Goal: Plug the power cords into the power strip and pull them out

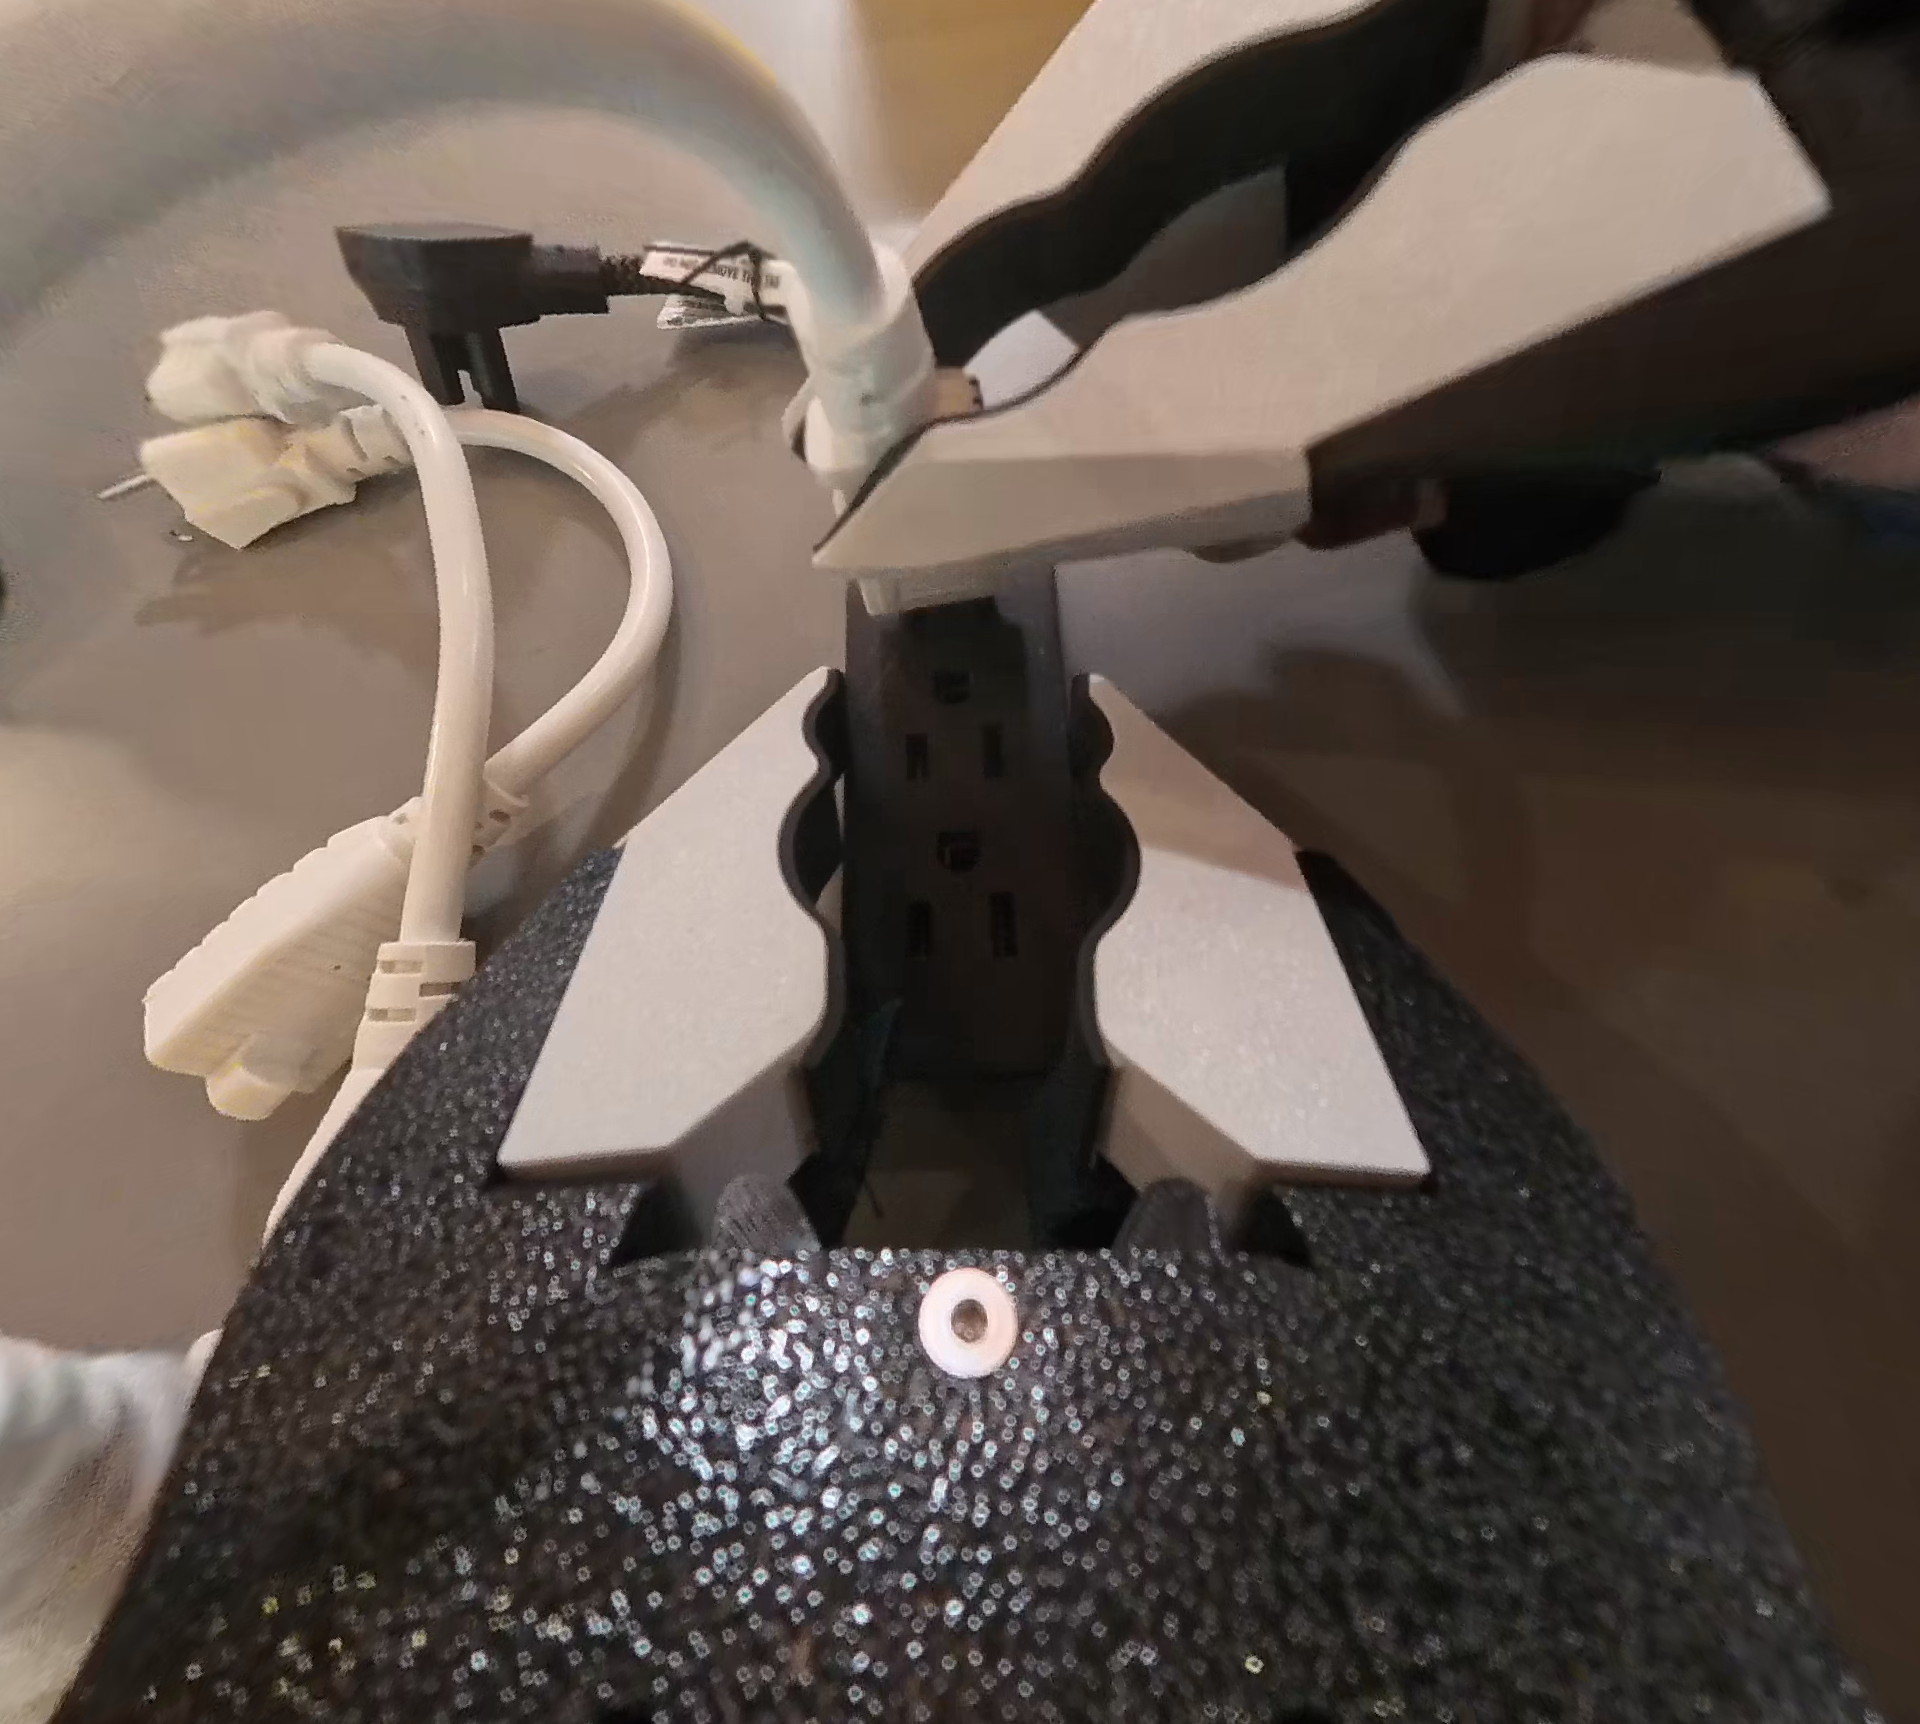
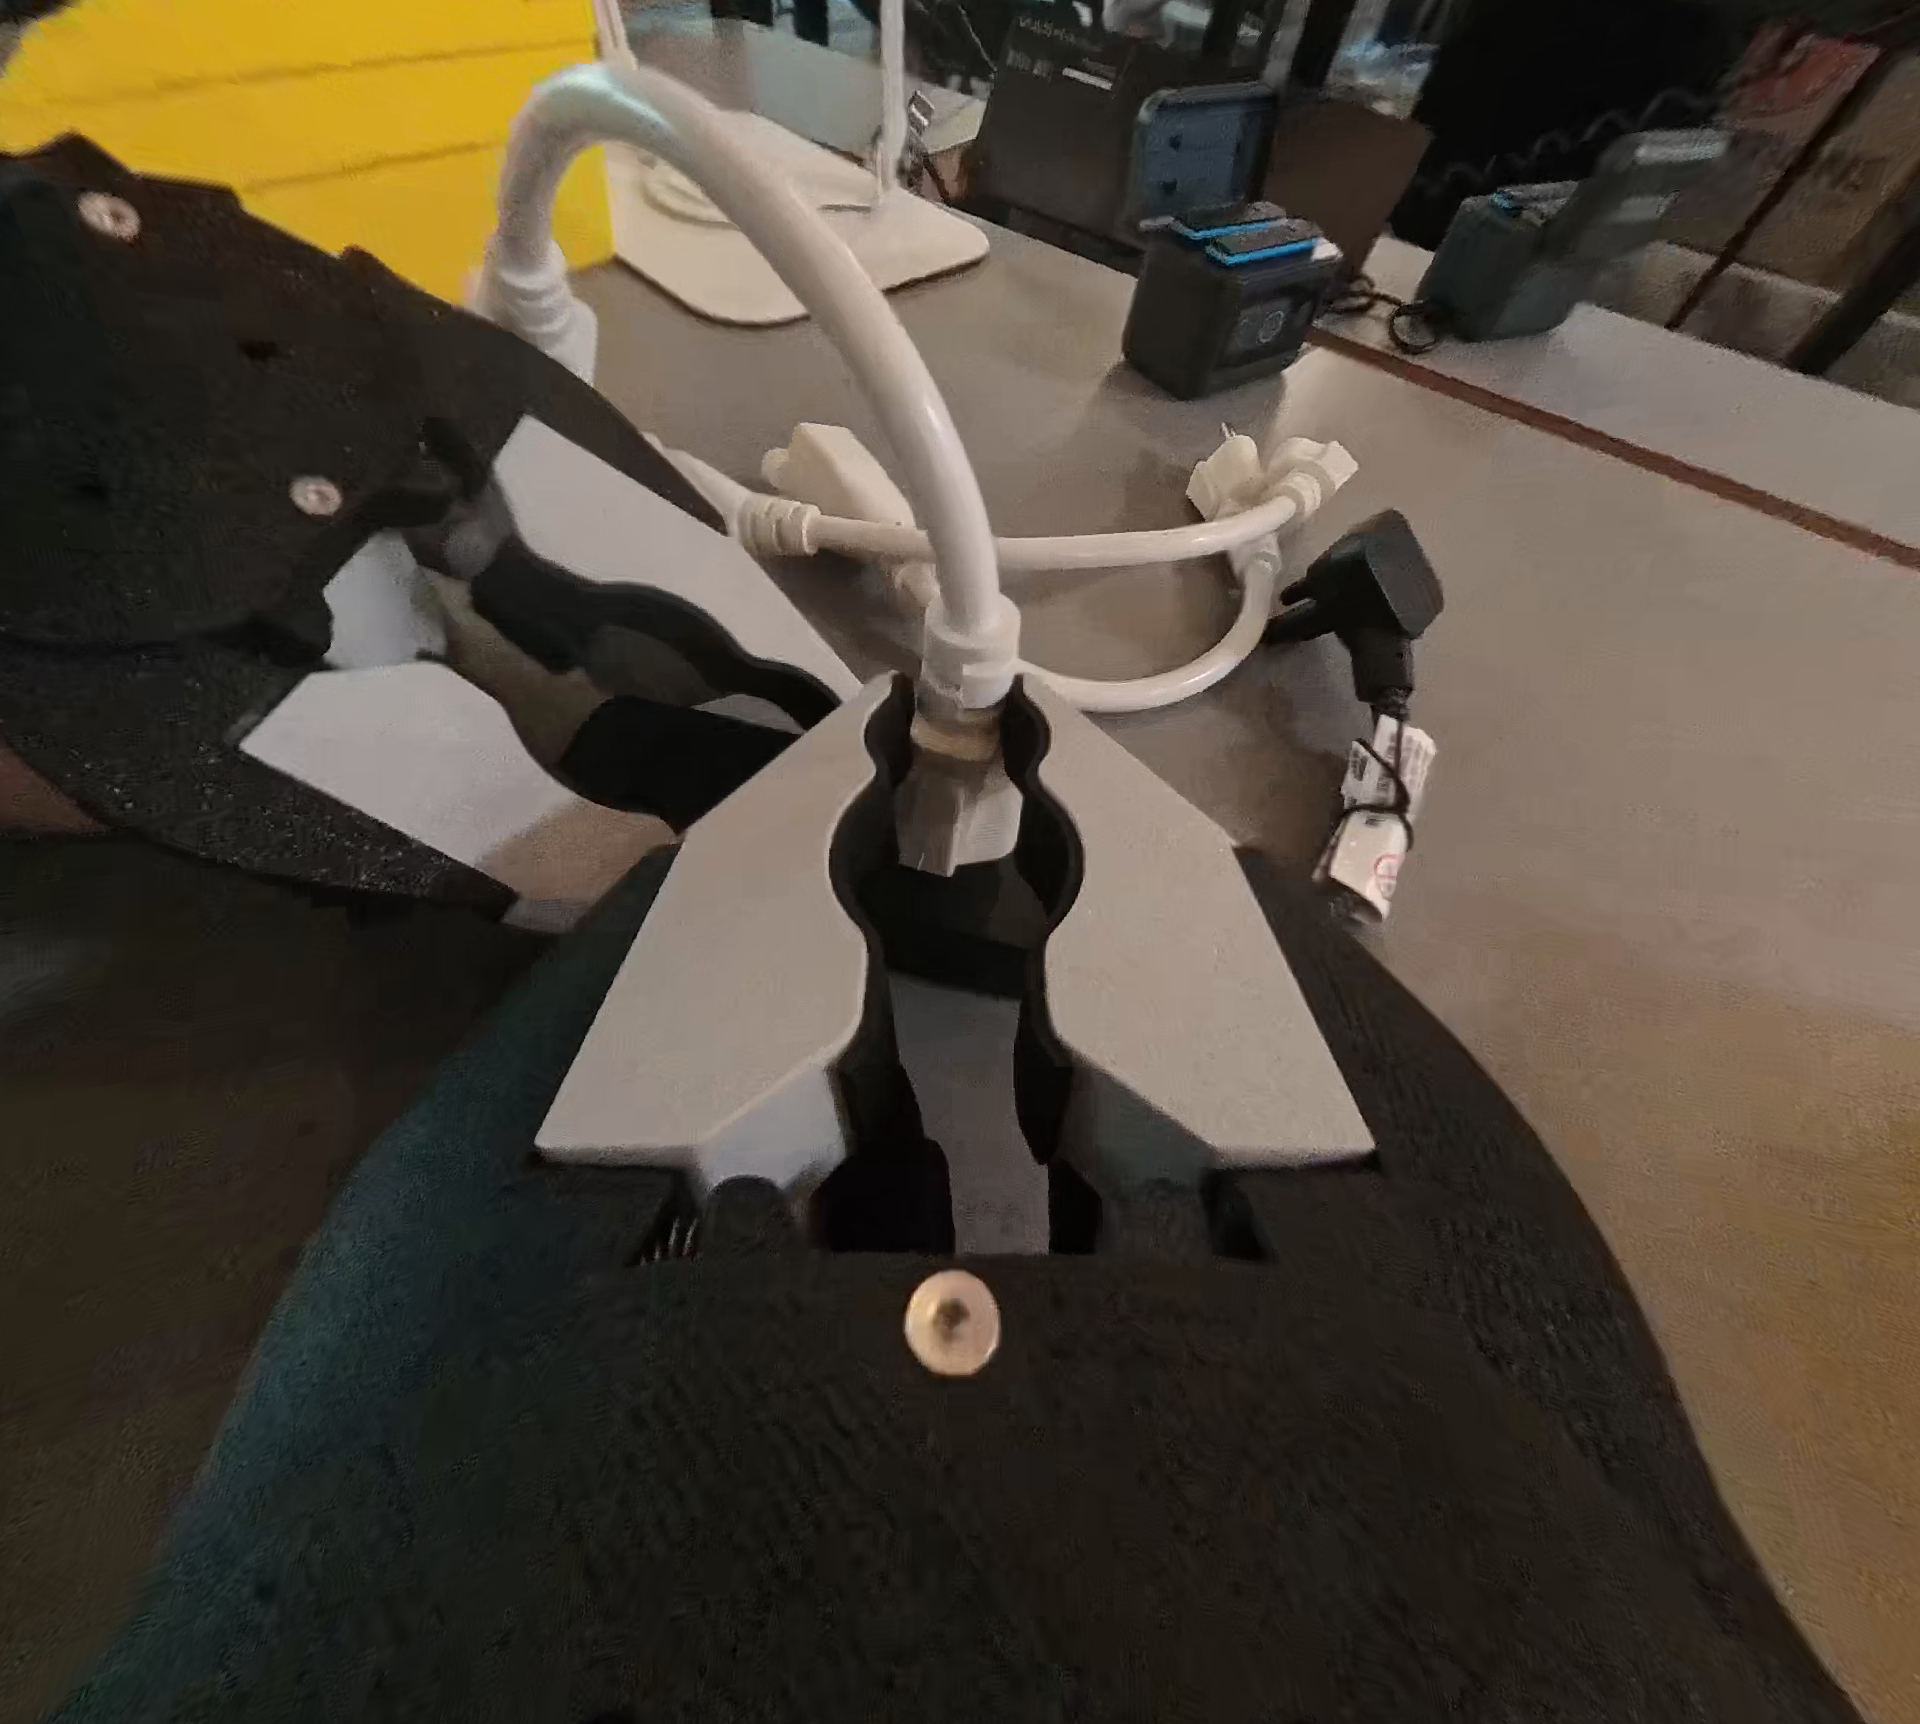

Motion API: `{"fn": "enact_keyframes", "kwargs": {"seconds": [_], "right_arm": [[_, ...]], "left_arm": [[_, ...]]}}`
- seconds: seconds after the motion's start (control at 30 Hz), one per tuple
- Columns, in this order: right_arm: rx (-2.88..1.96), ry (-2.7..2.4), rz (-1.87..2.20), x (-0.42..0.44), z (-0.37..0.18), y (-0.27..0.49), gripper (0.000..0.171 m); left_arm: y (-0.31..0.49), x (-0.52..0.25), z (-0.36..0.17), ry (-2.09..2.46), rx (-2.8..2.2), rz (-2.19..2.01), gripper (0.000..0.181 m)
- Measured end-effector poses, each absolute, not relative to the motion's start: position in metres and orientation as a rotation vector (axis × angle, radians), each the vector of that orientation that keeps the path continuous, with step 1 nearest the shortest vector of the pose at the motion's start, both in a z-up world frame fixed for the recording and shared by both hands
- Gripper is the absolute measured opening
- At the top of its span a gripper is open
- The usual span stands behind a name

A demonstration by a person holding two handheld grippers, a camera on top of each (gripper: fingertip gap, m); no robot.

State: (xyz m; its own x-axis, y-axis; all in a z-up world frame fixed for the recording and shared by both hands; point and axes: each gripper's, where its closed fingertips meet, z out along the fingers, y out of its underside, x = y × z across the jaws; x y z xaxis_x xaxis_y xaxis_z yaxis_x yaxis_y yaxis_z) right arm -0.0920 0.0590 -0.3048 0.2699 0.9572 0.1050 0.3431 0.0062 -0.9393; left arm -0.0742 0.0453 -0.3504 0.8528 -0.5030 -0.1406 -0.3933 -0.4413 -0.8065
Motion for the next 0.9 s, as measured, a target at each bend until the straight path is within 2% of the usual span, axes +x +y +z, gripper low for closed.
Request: {"fn": "enact_keyframes", "kwargs": {"seconds": [0.17,0.3,0.57,0.77,0.83,0.9], "right_arm": [[-1.514,-1.263,0.696,-0.093,-0.306,0.056,0.017],[-1.565,-1.260,0.836,-0.091,-0.305,0.059,0.017],[-1.499,-1.284,0.710,-0.092,-0.305,0.057,0.018],[-1.519,-1.268,0.819,-0.092,-0.301,0.054,0.017],[-1.544,-1.219,0.981,-0.091,-0.295,0.050,0.020],[-1.523,-1.139,1.093,-0.085,-0.284,0.054,0.038]], "left_arm": [[0.045,-0.074,-0.350,0.650,-2.088,-0.146,0.042],[0.045,-0.074,-0.350,0.654,-2.084,-0.140,0.042],[0.045,-0.074,-0.350,0.655,-2.088,-0.145,0.042],[0.045,-0.074,-0.350,0.661,-2.085,-0.154,0.042],[0.045,-0.074,-0.350,0.663,-2.084,-0.158,0.042],[0.045,-0.074,-0.350,0.664,-2.084,-0.159,0.042]]}}
